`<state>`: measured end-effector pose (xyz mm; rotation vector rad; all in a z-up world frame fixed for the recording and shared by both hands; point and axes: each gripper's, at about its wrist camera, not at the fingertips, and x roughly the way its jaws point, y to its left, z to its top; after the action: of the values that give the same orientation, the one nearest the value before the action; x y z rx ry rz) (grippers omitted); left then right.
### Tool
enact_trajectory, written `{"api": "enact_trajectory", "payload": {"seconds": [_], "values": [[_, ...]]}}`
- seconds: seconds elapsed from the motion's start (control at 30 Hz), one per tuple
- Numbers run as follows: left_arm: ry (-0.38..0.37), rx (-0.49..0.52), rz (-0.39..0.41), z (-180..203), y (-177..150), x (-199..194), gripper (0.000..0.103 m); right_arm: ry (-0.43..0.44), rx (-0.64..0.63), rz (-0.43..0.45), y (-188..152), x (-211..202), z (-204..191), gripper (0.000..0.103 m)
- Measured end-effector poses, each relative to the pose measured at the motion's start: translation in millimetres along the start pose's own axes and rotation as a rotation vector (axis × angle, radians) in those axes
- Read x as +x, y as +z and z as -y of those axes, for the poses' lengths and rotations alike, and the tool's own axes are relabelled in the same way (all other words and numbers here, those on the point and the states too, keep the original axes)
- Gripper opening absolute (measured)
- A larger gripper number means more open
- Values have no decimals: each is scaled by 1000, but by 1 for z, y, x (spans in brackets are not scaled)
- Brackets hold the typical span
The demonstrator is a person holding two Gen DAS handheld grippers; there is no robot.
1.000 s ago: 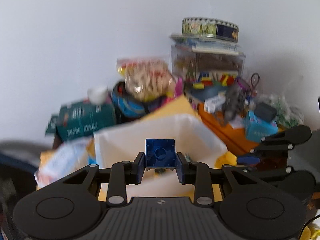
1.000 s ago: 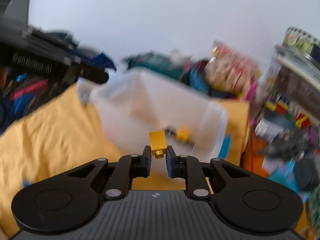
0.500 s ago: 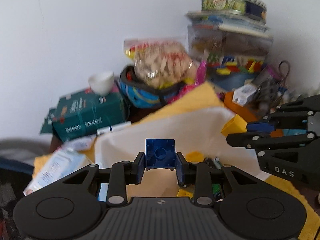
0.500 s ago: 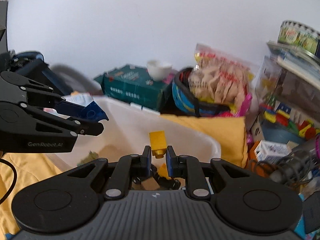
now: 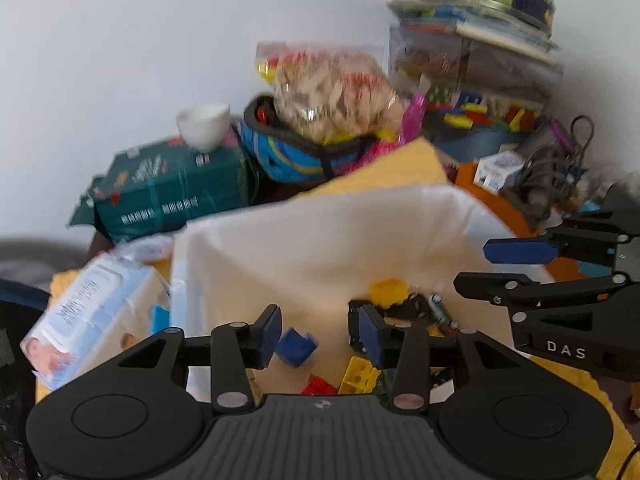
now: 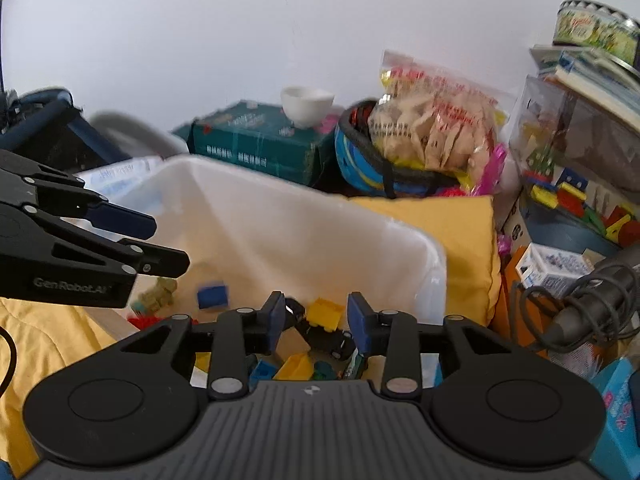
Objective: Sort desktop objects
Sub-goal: 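Carry both blocks over the white bin and open both tools, then grasp the orange block with the right tool while the left tool grasps a light blue block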
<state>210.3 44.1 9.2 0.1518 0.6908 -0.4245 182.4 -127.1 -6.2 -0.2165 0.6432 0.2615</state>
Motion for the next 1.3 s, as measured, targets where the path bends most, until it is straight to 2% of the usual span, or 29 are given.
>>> {"api": "enact_trajectory", "payload": {"seconds": [0.1, 0.37, 0.53, 0.73, 0.93, 1.0, 1.07, 1.13, 1.3], "values": [[5, 16, 38, 4, -5, -28, 59, 8, -4, 36, 0, -17, -1, 39], [59, -2, 3, 17, -66, -80, 60, 74, -52, 59, -21, -58, -28, 38], [117, -33, -41, 22, -116, -102, 60, 132, -83, -16, -58, -66, -47, 39], [124, -104, -198, 28, -182, -110, 60, 197, -113, -136, -102, -56, -67, 39], [153, -203, -250, 20, -214, -115, 59, 262, -162, -189, -121, -50, -89, 39], [161, -221, -278, 16, -223, -109, 57, 278, -188, -189, -124, -51, -98, 39], [157, -225, -306, 16, -234, -104, 43, 288, -205, -195, -126, -51, -104, 39], [135, -215, -321, 18, -241, -101, 36, 297, -224, -191, -126, -47, -109, 39], [98, -247, -285, 16, -242, -109, 35, 295, -248, -173, -116, -27, -121, 41]]}}
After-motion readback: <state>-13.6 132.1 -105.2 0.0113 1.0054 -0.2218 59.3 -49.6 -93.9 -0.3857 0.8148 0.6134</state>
